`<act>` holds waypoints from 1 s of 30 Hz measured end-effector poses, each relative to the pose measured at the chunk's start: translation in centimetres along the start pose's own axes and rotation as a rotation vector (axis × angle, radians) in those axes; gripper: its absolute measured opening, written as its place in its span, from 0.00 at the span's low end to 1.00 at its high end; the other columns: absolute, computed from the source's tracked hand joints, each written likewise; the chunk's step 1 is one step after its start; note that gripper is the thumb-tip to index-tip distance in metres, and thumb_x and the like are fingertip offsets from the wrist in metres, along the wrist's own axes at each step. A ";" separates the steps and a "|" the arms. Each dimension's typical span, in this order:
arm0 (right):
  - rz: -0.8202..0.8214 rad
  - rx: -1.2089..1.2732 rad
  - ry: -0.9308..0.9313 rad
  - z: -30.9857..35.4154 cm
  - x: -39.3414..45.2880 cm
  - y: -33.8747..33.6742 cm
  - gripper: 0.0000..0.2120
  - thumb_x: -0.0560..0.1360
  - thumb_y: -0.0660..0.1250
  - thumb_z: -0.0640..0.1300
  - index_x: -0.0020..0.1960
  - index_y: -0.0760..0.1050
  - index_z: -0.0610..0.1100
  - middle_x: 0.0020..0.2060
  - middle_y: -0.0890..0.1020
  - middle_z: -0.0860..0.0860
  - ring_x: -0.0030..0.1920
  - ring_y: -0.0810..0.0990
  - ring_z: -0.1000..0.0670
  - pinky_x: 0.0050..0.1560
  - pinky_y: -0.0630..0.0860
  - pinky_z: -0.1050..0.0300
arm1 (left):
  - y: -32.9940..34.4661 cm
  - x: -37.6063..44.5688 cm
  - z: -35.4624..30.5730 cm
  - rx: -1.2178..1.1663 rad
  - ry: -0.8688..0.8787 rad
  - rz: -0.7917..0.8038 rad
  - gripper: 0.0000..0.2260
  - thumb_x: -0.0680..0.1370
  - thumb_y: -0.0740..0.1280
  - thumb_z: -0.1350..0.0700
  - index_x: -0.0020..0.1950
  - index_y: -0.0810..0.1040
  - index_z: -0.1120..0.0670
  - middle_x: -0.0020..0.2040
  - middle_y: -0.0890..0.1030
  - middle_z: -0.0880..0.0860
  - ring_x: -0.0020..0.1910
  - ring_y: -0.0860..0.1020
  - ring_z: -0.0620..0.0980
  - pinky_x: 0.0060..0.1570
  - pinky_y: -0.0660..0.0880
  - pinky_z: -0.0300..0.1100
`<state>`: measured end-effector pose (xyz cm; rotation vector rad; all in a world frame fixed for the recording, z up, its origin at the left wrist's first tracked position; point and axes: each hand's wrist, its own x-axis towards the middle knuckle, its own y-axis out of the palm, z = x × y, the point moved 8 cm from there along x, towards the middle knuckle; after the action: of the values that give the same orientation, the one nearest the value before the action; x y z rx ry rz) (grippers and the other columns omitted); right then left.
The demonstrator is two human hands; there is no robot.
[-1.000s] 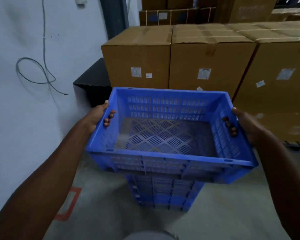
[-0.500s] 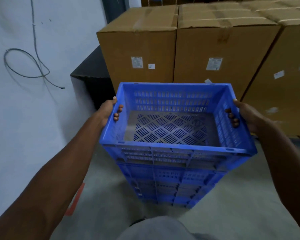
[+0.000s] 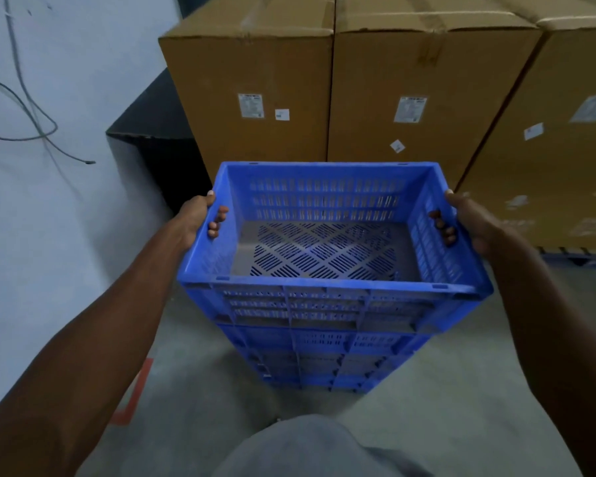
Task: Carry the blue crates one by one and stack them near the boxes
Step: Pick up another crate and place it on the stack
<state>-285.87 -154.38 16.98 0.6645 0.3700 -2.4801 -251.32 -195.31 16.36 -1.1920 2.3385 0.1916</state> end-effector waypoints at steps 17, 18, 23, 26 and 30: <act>-0.046 -0.014 -0.038 -0.4 0.5 -0.5 0.29 0.81 0.54 0.66 0.49 0.75 0.39 0.33 0.70 0.48 0.25 0.62 0.53 0.21 0.64 0.63 | -0.1 -0.4 -0.2 0.064 0.006 -0.031 0.25 0.85 0.52 0.41 0.48 0.76 0.60 0.33 0.69 0.53 0.23 0.63 0.47 0.21 0.63 0.37; -0.048 -0.016 -0.037 -0.5 0.4 -0.5 0.29 0.81 0.54 0.66 0.49 0.75 0.39 0.33 0.70 0.48 0.25 0.62 0.53 0.21 0.64 0.63 | 0.0 -0.5 -0.2 0.072 0.004 -0.035 0.25 0.85 0.52 0.40 0.48 0.76 0.60 0.33 0.69 0.53 0.24 0.63 0.47 0.21 0.63 0.37; -0.050 -0.023 -0.040 -0.3 0.2 -0.5 0.29 0.81 0.54 0.65 0.48 0.75 0.39 0.33 0.70 0.48 0.26 0.63 0.52 0.21 0.64 0.63 | 0.0 -1.3 -0.5 0.135 0.034 -0.058 0.25 0.85 0.52 0.40 0.47 0.75 0.60 0.33 0.69 0.53 0.27 0.64 0.49 0.25 0.65 0.41; -0.057 -0.043 -0.040 -0.3 0.4 -0.6 0.28 0.81 0.54 0.65 0.47 0.74 0.39 0.33 0.71 0.47 0.26 0.65 0.51 0.21 0.66 0.61 | 0.0 -1.7 -1.0 0.150 0.090 -0.091 0.23 0.85 0.55 0.41 0.46 0.75 0.59 0.33 0.70 0.54 0.28 0.67 0.50 0.28 0.68 0.43; -0.042 -0.066 -0.025 -0.5 0.6 -1.1 0.25 0.80 0.58 0.63 0.49 0.74 0.40 0.36 0.75 0.46 0.28 0.71 0.49 0.26 0.72 0.56 | -0.5 -1.6 -1.5 0.244 0.152 -0.171 0.21 0.83 0.59 0.43 0.48 0.77 0.61 0.34 0.75 0.58 0.28 0.73 0.54 0.31 0.74 0.44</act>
<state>-286.75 -153.58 16.35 0.6036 0.4582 -2.5022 -250.69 -194.98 18.47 -1.3122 2.2907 -0.2451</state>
